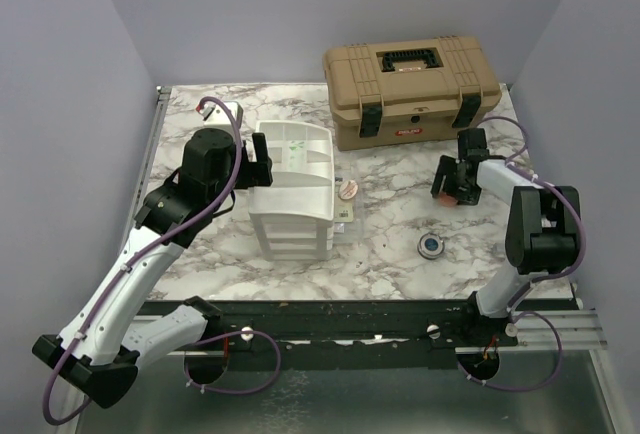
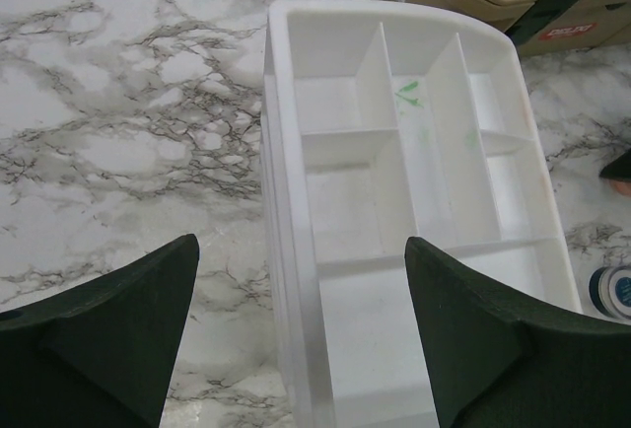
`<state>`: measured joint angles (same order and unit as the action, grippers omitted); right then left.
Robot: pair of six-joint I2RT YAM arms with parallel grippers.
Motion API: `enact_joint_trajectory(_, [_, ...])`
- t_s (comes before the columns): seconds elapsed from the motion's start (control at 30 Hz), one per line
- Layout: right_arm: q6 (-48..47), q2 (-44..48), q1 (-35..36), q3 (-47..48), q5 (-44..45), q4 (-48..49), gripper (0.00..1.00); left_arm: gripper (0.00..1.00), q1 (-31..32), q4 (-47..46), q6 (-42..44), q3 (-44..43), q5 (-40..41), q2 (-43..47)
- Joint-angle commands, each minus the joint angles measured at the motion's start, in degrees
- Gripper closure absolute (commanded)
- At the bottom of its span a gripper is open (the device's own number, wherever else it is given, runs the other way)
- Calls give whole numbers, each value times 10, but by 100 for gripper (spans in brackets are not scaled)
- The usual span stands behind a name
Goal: Organize the makeup
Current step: Pick up the makeup tool from the center of the board.
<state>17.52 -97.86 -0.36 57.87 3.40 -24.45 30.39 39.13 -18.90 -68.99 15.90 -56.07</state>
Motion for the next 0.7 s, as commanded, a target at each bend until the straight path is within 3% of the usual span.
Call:
enact_joint_trajectory(0.0, [1, -15, 4, 1, 15, -24, 28, 13, -1, 7, -7, 3, -4, 13])
enact_joint_trajectory(0.23, [0, -8, 26, 1, -7, -26, 47, 13, -1, 9, -10, 5, -8, 12])
enact_joint_trajectory(0.67, [15, 90, 131, 2, -108, -41, 50, 13, -1, 8, -15, 8, -30, -2])
